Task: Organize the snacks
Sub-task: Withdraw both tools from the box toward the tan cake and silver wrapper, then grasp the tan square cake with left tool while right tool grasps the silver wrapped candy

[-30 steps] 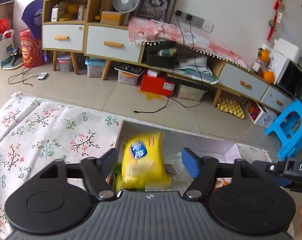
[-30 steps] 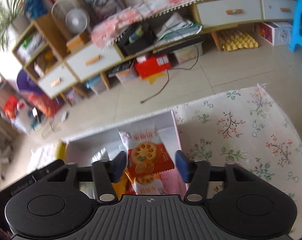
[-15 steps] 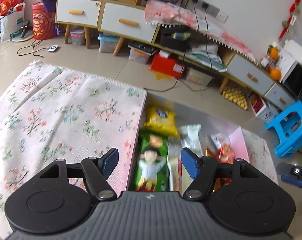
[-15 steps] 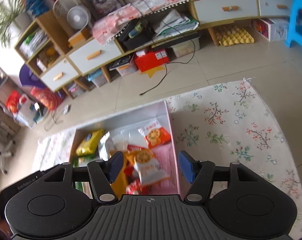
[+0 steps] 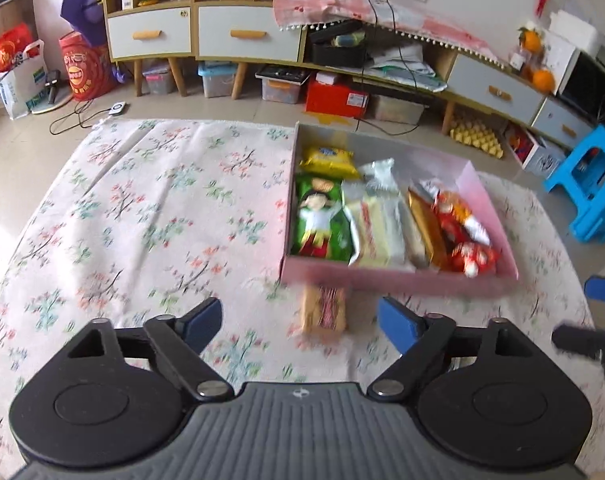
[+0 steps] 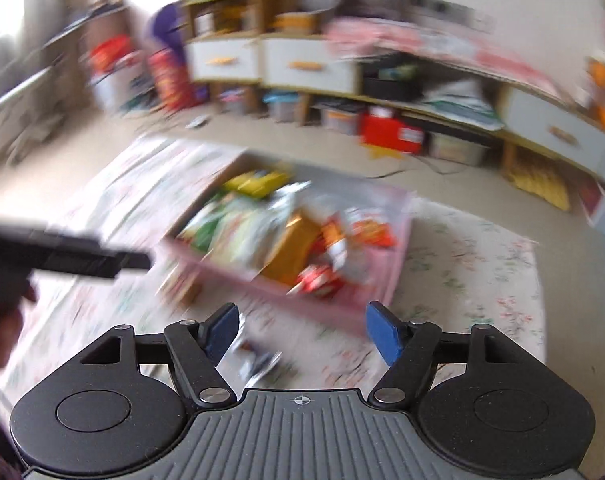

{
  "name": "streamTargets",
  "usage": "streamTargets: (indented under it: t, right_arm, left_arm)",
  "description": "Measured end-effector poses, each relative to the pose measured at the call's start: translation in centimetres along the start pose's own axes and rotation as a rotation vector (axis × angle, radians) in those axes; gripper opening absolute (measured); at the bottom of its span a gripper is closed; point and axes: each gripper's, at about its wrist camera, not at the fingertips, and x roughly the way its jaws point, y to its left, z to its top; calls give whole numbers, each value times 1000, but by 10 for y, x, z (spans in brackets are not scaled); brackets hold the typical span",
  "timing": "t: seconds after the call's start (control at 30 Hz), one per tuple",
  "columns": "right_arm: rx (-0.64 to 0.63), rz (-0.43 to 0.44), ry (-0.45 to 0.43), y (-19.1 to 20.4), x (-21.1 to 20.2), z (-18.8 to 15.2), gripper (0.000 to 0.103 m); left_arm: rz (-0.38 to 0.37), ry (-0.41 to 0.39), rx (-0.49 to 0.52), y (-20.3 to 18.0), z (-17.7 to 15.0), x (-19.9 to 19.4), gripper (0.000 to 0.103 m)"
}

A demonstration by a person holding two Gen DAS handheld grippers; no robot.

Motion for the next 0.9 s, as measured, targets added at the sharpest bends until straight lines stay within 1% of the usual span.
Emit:
streamTargets:
  t: [0.07, 0.13, 0.23, 0.3, 0.37, 0.47, 0.57, 0.73, 0.9]
  right_arm:
    - [-14, 25, 23, 9, 0, -12, 73]
    - [-6, 47, 46, 15, 4, -23, 73]
    - [33, 72, 84, 17, 15, -32, 73]
    - [34, 59, 106, 19, 24, -33, 73]
    - [32, 41, 121, 20, 30, -32, 73]
    - [44, 57, 123, 20, 32, -32, 73]
    - [50, 61, 121, 20, 33, -32, 73]
    - [109, 39, 160, 10, 38, -34, 73]
    - [110, 20, 189, 9, 47, -38, 73]
  left_arm:
    - [-5, 26, -1, 3, -6, 1, 89]
    - [1, 31, 6, 5, -7, 3, 91]
    - [46, 39, 37, 3, -8, 12, 92]
    - [38, 52, 31, 2, -8, 16, 92]
    - [34, 47, 32, 1, -7, 18, 92]
    - [52, 32, 58, -3, -14, 18, 92]
    - [60, 41, 70, -4, -17, 21, 92]
    - [53, 56, 71, -5, -20, 23, 92]
    - [54, 68, 70, -6, -21, 28, 92]
